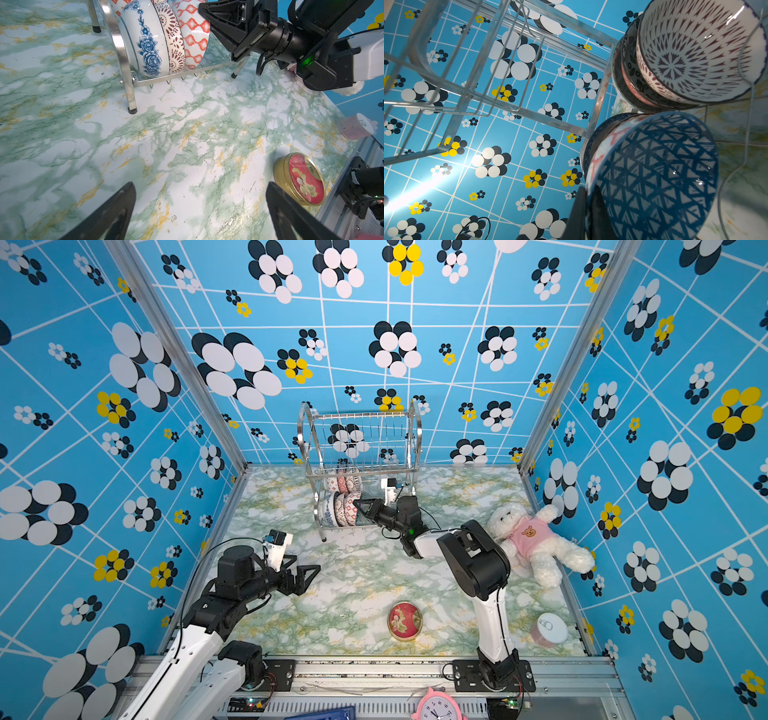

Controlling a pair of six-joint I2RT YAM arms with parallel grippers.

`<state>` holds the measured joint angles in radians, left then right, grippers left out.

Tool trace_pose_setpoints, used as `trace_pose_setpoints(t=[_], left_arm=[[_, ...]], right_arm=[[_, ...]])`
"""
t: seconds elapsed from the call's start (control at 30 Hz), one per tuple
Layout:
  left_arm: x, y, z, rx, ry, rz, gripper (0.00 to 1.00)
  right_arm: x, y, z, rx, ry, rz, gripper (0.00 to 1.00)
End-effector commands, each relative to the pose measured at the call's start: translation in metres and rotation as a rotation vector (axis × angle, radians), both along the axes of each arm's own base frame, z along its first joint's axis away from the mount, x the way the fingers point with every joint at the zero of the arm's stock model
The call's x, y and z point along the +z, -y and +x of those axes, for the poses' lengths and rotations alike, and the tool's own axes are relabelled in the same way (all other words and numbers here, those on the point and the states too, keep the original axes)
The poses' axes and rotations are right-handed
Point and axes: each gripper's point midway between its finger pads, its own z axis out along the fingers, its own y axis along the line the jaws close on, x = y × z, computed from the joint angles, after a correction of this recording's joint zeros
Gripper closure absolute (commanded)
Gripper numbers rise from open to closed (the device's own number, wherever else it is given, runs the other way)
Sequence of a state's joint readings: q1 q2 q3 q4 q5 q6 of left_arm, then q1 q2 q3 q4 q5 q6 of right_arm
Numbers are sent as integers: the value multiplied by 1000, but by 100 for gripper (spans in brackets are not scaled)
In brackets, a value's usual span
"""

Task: Load bowls into a dish rack
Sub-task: Place the bowl in the dish rack.

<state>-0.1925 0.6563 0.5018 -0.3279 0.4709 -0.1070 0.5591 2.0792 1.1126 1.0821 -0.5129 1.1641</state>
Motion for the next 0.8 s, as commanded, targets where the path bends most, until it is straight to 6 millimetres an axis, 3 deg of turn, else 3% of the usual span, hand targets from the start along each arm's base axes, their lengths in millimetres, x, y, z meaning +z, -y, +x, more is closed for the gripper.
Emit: trace_pose_setpoints(t=[0.0, 0.77], left_arm=[[1, 1, 2, -7, 22, 8, 1], [-1, 1, 4, -2, 9, 13, 1]], right_arm=[[17, -7, -5, 61, 56, 37, 92], [6, -3, 0, 74, 29, 56, 90]])
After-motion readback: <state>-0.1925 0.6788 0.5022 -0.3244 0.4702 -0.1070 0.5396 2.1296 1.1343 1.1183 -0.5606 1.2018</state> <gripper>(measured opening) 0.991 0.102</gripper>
